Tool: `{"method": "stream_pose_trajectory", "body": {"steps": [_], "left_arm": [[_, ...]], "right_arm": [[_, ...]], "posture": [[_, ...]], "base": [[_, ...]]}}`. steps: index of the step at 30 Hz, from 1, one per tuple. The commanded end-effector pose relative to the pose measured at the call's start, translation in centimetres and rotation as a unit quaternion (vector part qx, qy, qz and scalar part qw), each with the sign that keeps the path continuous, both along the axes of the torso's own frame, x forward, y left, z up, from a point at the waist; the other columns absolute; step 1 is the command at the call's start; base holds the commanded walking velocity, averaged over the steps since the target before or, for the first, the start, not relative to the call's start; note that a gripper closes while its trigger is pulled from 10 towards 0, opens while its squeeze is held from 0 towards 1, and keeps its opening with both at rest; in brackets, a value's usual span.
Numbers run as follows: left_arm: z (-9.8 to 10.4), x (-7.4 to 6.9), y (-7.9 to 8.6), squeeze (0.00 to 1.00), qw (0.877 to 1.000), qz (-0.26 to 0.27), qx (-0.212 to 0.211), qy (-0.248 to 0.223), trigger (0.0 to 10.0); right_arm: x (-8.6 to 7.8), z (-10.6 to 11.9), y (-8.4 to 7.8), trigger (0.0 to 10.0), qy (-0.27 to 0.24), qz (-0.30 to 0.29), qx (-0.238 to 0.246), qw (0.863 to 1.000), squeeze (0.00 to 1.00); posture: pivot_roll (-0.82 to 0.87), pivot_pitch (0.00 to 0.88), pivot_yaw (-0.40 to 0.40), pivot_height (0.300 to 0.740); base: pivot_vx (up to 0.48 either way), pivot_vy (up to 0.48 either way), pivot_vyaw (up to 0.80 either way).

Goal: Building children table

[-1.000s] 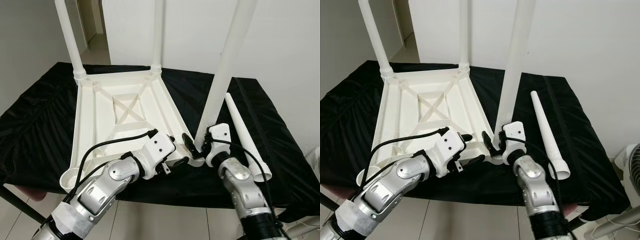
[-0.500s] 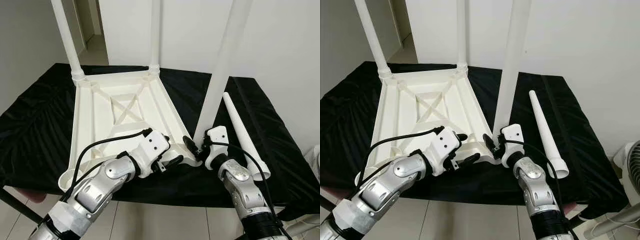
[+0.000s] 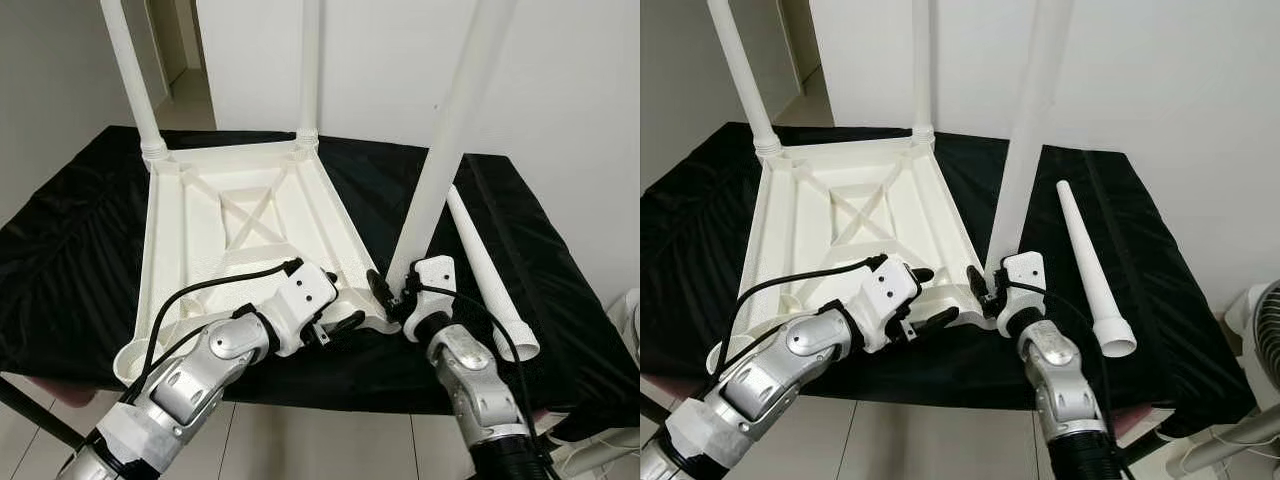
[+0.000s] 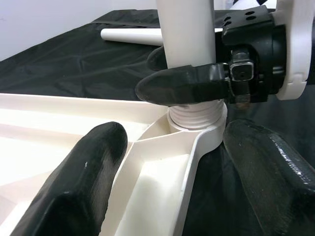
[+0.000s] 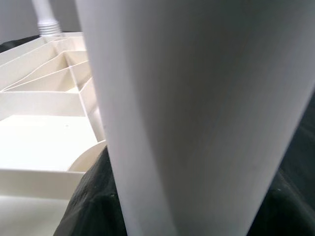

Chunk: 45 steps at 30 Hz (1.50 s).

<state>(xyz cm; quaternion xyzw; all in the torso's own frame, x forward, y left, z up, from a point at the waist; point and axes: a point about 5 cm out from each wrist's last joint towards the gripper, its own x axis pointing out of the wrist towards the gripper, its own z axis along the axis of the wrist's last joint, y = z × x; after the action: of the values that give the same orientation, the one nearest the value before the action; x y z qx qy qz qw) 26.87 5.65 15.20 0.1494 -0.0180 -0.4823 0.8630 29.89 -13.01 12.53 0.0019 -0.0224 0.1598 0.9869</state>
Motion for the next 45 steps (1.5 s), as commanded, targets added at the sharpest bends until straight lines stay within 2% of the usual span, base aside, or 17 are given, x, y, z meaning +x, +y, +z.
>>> {"method": "stream_pose_trajectory", "body": {"steps": [1, 6, 7, 9, 11, 23, 24, 25, 29, 32, 33, 34, 36, 38, 42, 44, 45], "left_arm": [[-0.6, -0.7, -0.3, 0.00, 0.997, -0.078, 0.018, 0.020, 10.0], [-0.5, -0.7, -0.2, 0.00, 0.997, -0.077, 0.017, 0.020, 10.0], [-0.5, -0.6, -0.1, 0.00, 0.997, -0.075, 0.017, 0.019, 10.0], [-0.5, -0.6, -0.1, 0.00, 0.997, -0.075, 0.017, 0.019, 10.0], [-0.5, -0.7, -0.2, 0.00, 0.997, -0.074, 0.014, 0.019, 10.0], [-0.6, -0.8, -0.5, 0.00, 0.997, -0.080, 0.011, 0.019, 10.0], [-0.6, -0.8, -0.5, 0.00, 0.996, -0.081, 0.010, 0.019, 10.0], [-0.6, -0.9, -0.5, 0.00, 0.996, -0.081, 0.010, 0.019, 10.0], [-0.7, -1.1, -0.5, 0.00, 0.996, -0.080, 0.010, 0.022, 10.0], [-0.8, -1.1, -0.5, 0.00, 0.996, -0.080, 0.011, 0.022, 10.0], [-0.8, -1.1, -0.5, 0.00, 0.996, -0.080, 0.011, 0.021, 10.0], [-0.8, -1.1, -0.5, 0.00, 0.996, -0.080, 0.011, 0.021, 10.0], [-0.7, -1.0, -0.6, 0.00, 0.997, -0.080, 0.011, 0.019, 10.0], [-0.7, -1.0, -0.6, 0.00, 0.997, -0.080, 0.011, 0.019, 10.0], [-0.7, -0.9, -0.6, 0.00, 0.996, -0.084, 0.013, 0.018, 10.0], [-0.7, -0.9, -0.6, 0.00, 0.996, -0.084, 0.013, 0.018, 10.0], [-0.7, -0.9, -0.6, 0.00, 0.996, -0.086, 0.014, 0.018, 10.0]], "right_arm": [[-0.3, -1.6, -0.2, 10.0, 0.046, -0.050, 0.011, 0.998, 0.00], [-0.7, -1.7, -0.3, 10.0, 0.049, -0.103, 0.019, 0.993, 0.00], [-1.0, -1.8, -0.1, 10.0, 0.054, -0.154, 0.032, 0.986, 0.00], [-1.0, -1.8, -0.1, 10.0, 0.054, -0.154, 0.032, 0.986, 0.00], [-1.7, -1.9, 1.0, 10.0, 0.059, -0.212, 0.038, 0.975, 0.00], [-1.9, -1.4, 0.9, 10.0, 0.053, -0.208, 0.038, 0.976, 0.00], [-1.9, -1.4, 1.0, 10.0, 0.050, -0.204, 0.036, 0.977, 0.16], [-2.0, -1.1, 1.2, 10.0, 0.043, -0.191, 0.047, 0.979, 1.00], [-2.2, -0.3, 1.3, 10.0, 0.020, -0.163, 0.065, 0.984, 1.00], [-2.1, 0.0, 0.8, 10.0, 0.010, -0.139, 0.053, 0.989, 0.98], [-2.1, 0.1, 0.6, 10.0, 0.009, -0.128, 0.040, 0.991, 0.00], [-2.1, 0.1, 0.6, 10.0, 0.009, -0.128, 0.040, 0.991, 0.00], [-1.6, 0.2, -0.4, 10.0, 0.011, -0.073, 0.020, 0.997, 0.00], [-1.6, 0.2, -0.4, 10.0, 0.011, -0.073, 0.020, 0.997, 0.00], [-1.0, 0.5, -0.9, 10.0, 0.002, 0.009, -0.013, 1.000, 0.00], [-1.0, 0.5, -0.9, 10.0, 0.002, 0.009, -0.013, 1.000, 0.00], [-0.9, 0.5, -1.0, 10.0, 0.001, 0.036, -0.022, 0.999, 0.00]], "posture": [[-0.07, 0.000, -0.014, 0.740], [-0.07, 0.000, -0.021, 0.740], [-0.06, 0.000, -0.033, 0.740], [-0.06, 0.000, -0.033, 0.740], [-0.07, 0.000, -0.035, 0.740], [-0.07, 0.000, -0.045, 0.740], [-0.07, 0.000, -0.047, 0.740], [-0.07, 0.000, -0.049, 0.740], [-0.07, 0.000, -0.052, 0.740], [-0.07, 0.000, -0.054, 0.740], [-0.07, 0.000, -0.054, 0.740], [-0.07, 0.000, -0.054, 0.740], [-0.07, 0.000, -0.055, 0.740], [-0.07, 0.000, -0.055, 0.740], [-0.08, 0.000, -0.045, 0.740], [-0.08, 0.000, -0.045, 0.740], [-0.08, 0.000, -0.039, 0.740]], "base": [[0.000, 0.000, 0.00], [0.000, 0.000, 0.00], [0.000, 0.000, 0.00], [0.000, 0.000, 0.00], [0.000, 0.000, 0.00], [0.000, 0.000, 0.00], [0.000, 0.000, 0.00], [0.000, 0.000, 0.00], [0.000, 0.000, 0.00], [0.000, 0.000, 0.00], [0.000, 0.000, 0.00], [0.000, 0.000, 0.00], [0.000, 0.000, 0.00], [0.000, 0.000, 0.00], [0.000, 0.000, 0.00], [0.000, 0.000, 0.00], [0.000, 0.000, 0.00]]}}
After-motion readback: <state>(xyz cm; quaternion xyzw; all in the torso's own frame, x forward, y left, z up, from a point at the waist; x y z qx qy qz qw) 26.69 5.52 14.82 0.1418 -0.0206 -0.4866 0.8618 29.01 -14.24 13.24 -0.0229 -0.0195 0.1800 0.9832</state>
